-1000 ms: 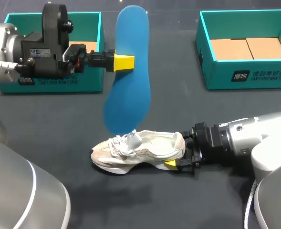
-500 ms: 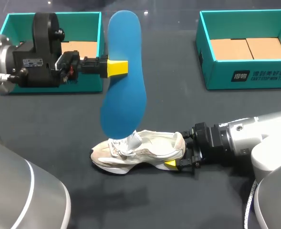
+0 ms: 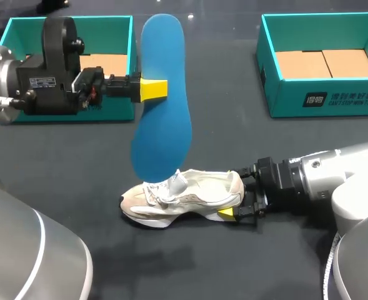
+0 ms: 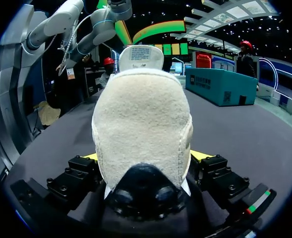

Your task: Take the shoe out of the shoebox, open the shoe tongue, remove and reinsert the insole, then place the shoe into the shoebox

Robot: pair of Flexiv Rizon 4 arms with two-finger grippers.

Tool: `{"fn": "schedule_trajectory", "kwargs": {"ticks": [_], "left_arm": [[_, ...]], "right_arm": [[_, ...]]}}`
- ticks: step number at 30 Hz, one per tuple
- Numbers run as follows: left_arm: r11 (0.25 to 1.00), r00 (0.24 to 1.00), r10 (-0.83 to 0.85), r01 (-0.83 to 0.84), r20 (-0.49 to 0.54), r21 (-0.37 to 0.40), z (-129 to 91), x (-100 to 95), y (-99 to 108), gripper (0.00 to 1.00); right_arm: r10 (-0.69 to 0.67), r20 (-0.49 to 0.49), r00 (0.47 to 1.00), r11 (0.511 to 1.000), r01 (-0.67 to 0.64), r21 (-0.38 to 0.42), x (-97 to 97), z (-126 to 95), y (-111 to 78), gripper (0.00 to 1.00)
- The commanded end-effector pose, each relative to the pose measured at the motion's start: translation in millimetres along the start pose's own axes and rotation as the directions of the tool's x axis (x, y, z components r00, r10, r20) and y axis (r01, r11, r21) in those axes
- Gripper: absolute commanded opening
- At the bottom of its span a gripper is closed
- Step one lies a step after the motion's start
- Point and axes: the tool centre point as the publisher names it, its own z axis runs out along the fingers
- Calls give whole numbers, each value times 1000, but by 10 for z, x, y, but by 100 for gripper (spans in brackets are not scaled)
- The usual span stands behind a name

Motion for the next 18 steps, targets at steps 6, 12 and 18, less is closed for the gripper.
{"fn": "schedule_trajectory", "kwargs": {"ticks": [6,12,18], "left_arm": [[1000,1000,0,0,0,1,16,-4,4,0],[1000,1000,0,0,0,1,16,-4,4,0],[1000,1000,0,0,0,1,16,-4,4,0]], "right_arm": [[10,37,999,999,-12,42,22,-142,9,100],[28,54,998,989,-35,141,34,-285,-2,100],[41,45,998,955,-52,292,15,-372,39,100]]}}
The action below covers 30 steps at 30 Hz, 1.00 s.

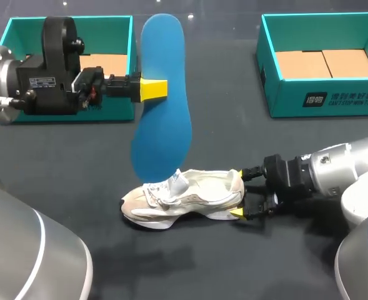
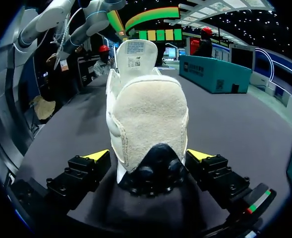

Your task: Take the shoe out of the shoebox, open the shoe tongue, remove and reinsert the insole, then place the shoe into the shoebox

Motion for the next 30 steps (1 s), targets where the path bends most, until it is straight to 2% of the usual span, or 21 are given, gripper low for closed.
{"fn": "schedule_trajectory", "kwargs": {"ticks": [1,11,13,25,30], "left_arm": [[1000,1000,0,0,0,1,16,-4,4,0],[1000,1000,0,0,0,1,16,-4,4,0],[1000,1000,0,0,0,1,16,-4,4,0],[1000,1000,0,0,0,1,16,-4,4,0],[1000,1000,0,0,0,1,16,-4,4,0]], "right_arm": [[11,-13,1000,987,-9,163,-25,-106,109,100],[10,27,1000,956,-18,291,-33,-288,214,100],[22,28,999,937,-31,348,-26,-320,252,100],[22,28,999,937,-31,348,-26,-320,252,100],[27,74,997,914,-55,403,-16,-316,369,100]]}}
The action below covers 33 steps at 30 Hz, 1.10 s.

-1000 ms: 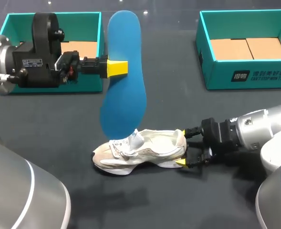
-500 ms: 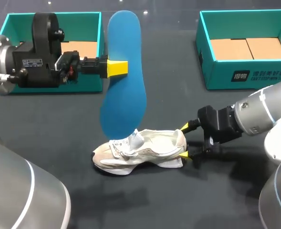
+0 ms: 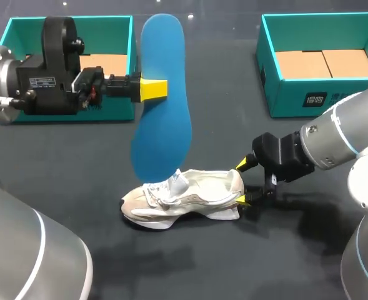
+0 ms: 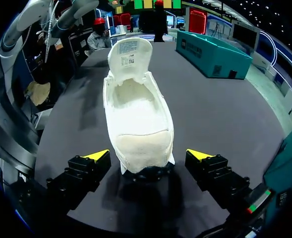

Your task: Take the shoe out of the shoebox, open the shoe tongue, remove and reinsert the insole, then place the shoe into the shoebox

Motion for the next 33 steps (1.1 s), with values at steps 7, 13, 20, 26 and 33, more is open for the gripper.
{"fn": "schedule_trajectory", "kwargs": {"ticks": [7,13,20,26,33], "left_arm": [[1000,1000,0,0,0,1,16,-4,4,0],[1000,1000,0,0,0,1,16,-4,4,0],[1000,1000,0,0,0,1,16,-4,4,0],[1000,1000,0,0,0,1,16,-4,4,0],[1000,1000,0,0,0,1,16,-4,4,0]], "right_arm": [[62,23,998,958,-66,279,94,-97,170,100],[71,6,997,907,-67,415,130,-145,269,100],[58,-15,998,858,-42,511,134,-178,312,100],[58,-15,998,858,-42,511,134,-178,312,100],[-22,28,999,836,3,549,187,-202,401,100]]}}
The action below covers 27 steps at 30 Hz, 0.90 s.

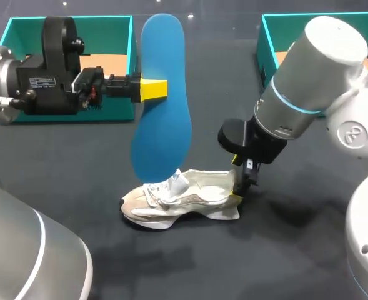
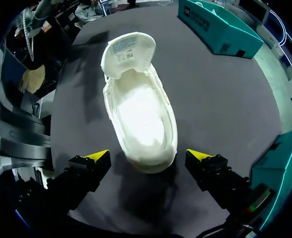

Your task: Take the shoe out of the shoebox, open the shoe tongue, remove and reinsert the insole, then place the shoe into the shoebox

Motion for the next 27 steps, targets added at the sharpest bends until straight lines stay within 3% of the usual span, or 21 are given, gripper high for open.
{"fn": "schedule_trajectory", "kwargs": {"ticks": [1,7,11,27], "left_arm": [[1000,1000,0,0,0,1,16,-4,5,0],[1000,1000,0,0,0,1,16,-4,5,0],[1000,1000,0,0,0,1,16,-4,5,0],[1000,1000,0,0,0,1,16,-4,5,0]], "right_arm": [[-41,65,997,985,29,172,113,-44,81,100],[-57,64,996,980,44,196,168,-47,112,100],[-50,58,997,965,34,258,180,-38,167,100],[-107,56,993,961,89,262,205,4,272,100]]}}
